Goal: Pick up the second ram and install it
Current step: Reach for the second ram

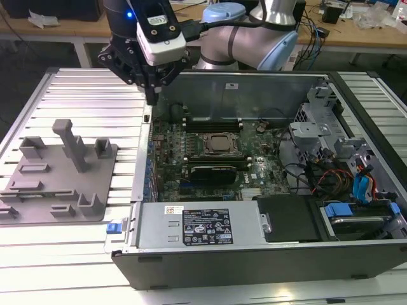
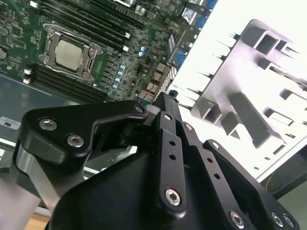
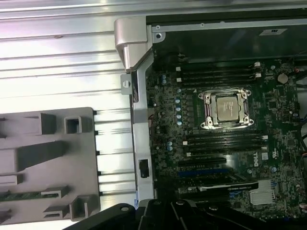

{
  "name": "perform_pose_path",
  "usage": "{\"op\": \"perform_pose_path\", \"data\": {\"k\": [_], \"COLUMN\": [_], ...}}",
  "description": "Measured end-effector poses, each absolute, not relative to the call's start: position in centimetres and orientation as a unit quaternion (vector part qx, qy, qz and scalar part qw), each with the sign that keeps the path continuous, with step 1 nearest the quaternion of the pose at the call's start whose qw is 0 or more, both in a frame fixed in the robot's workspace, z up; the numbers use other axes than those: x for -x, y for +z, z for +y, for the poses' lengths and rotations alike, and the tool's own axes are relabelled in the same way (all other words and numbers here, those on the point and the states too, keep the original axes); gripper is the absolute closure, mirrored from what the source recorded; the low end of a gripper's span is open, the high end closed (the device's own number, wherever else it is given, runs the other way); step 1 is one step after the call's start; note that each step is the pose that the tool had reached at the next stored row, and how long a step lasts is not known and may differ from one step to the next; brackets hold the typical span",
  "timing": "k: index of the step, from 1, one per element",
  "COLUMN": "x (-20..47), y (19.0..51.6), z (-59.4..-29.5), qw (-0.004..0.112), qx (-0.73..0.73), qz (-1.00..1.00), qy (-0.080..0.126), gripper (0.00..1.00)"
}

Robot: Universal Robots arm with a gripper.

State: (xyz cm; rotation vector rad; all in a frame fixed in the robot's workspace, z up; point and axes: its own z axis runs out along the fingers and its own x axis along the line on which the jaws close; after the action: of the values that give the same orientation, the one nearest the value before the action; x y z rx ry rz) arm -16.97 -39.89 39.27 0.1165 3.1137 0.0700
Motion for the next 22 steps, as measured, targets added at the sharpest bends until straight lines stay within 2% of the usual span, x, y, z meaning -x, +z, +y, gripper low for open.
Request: {"op": "perform_pose_path", "data": {"k": [22], "x": [21.0], "y": [39.2], "z": [-39.9], "qw": [0.012], "qx": [-0.037], "qz": [0.999], "qy": [0.022], "gripper": [0.92]}}
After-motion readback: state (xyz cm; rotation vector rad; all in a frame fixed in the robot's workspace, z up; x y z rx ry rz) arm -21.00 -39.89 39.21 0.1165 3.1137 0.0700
